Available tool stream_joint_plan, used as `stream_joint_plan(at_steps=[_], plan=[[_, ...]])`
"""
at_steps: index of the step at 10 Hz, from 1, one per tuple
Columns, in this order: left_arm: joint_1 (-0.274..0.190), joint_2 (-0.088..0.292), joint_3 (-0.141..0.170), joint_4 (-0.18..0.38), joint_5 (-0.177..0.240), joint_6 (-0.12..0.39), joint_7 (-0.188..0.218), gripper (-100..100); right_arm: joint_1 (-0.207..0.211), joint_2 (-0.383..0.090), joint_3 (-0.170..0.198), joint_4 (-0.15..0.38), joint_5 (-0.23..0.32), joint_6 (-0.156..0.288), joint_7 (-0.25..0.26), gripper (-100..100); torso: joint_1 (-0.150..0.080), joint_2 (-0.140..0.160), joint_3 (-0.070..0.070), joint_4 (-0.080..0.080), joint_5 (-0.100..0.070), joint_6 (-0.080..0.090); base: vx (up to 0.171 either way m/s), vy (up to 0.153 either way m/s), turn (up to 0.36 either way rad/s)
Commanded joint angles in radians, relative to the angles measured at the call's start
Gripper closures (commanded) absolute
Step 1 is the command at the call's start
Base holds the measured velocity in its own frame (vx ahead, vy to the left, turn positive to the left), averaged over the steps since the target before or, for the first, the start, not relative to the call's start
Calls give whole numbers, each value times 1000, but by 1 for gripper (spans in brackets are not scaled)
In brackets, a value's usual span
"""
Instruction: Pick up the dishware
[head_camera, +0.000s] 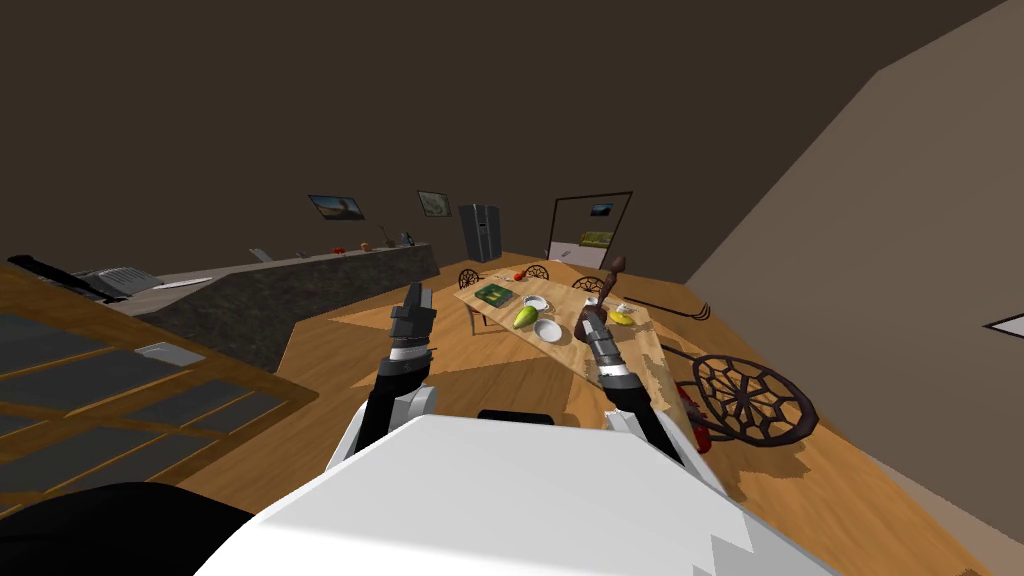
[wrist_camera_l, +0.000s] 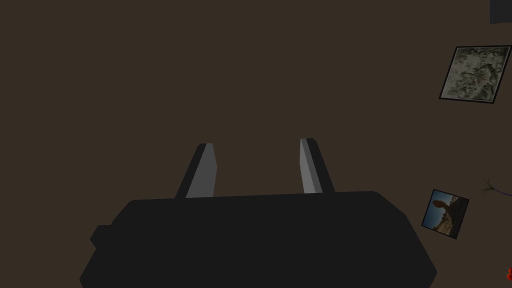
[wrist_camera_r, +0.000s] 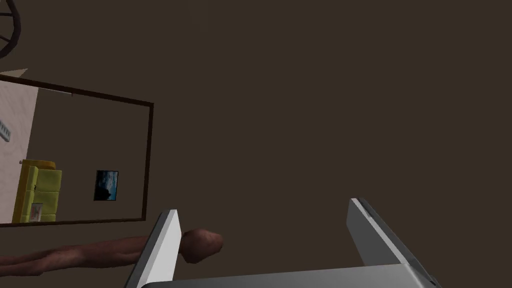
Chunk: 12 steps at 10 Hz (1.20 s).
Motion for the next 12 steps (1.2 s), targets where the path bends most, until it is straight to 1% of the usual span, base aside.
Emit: stream_joint_plan(at_steps=[1,3,4,6,7,8,9,10,11,12], plan=[[0,0,0,0,0,0,0,0,-4,-35,4,17,40,1,42,-100,0,0,0,0,0,0,16,73,-27],[0,0,0,0,0,0,0,0,-17,-98,5,56,103,3,100,-100,0,-1,0,0,0,0,28,127,-67],[0,0,0,0,0,0,0,0,-17,-103,5,56,108,3,110,-100,1,-1,-1,0,0,0,13,109,-25],[0,0,0,0,0,0,0,0,-30,-169,8,97,174,5,173,-100,-1,0,0,0,0,0,-7,116,-53],[0,0,0,0,0,0,0,0,-37,-197,10,119,205,6,203,-100,2,1,0,0,0,0,-6,199,-62],[0,0,0,0,0,0,0,0,-37,-208,10,119,213,6,215,-100,5,1,0,0,1,0,14,138,-27],[0,0,0,0,0,0,0,0,-43,-243,14,142,249,7,251,-100,2,0,0,0,1,0,48,97,-33],[0,0,0,0,0,0,0,0,-49,-277,18,167,278,9,276,-100,0,-2,-1,0,0,0,46,120,-48],[0,0,0,0,0,0,0,0,-49,-278,18,167,285,9,286,-100,1,-3,-2,-1,0,0,36,98,-27],[0,0,0,0,0,0,0,0,-55,-313,23,194,321,11,321,-100,-1,-2,-1,0,0,0,44,95,-30]])
